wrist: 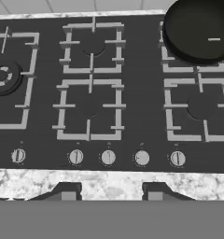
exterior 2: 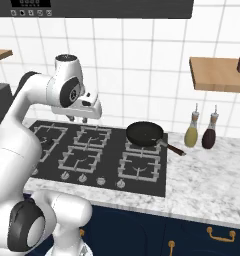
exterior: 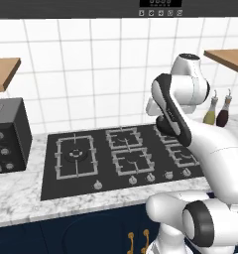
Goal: Turn off the rear right burner of the stove.
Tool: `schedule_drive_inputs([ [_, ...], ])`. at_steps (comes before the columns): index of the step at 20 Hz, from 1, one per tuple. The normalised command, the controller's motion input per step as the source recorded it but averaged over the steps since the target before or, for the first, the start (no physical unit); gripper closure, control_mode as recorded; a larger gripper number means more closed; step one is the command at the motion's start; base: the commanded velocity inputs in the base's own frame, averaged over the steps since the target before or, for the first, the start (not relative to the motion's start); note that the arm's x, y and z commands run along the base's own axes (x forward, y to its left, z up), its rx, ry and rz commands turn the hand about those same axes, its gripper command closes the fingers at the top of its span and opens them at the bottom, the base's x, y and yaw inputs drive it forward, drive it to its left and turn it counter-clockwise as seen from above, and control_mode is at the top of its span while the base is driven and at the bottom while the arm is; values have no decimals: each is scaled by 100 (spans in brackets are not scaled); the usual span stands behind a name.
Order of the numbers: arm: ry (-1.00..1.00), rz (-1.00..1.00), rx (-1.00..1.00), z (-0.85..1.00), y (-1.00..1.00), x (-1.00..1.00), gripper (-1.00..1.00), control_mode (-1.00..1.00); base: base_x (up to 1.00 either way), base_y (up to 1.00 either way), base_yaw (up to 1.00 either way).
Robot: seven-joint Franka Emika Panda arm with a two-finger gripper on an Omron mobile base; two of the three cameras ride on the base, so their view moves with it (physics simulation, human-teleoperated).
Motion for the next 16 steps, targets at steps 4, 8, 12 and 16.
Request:
schedule_drive_inputs([
  [4,-1,-3,1,-4,-7,-27,-100,-100,0,0,0],
  [8,0,-6,3,-17,-16,-52,-100,-100,0,0,0],
  [12,15,-15,7,-48,-37,-44,-100,-100,0,0,0],
  [16,43,-35,8,-78,-56,0,-100,-100,0,0,0],
])
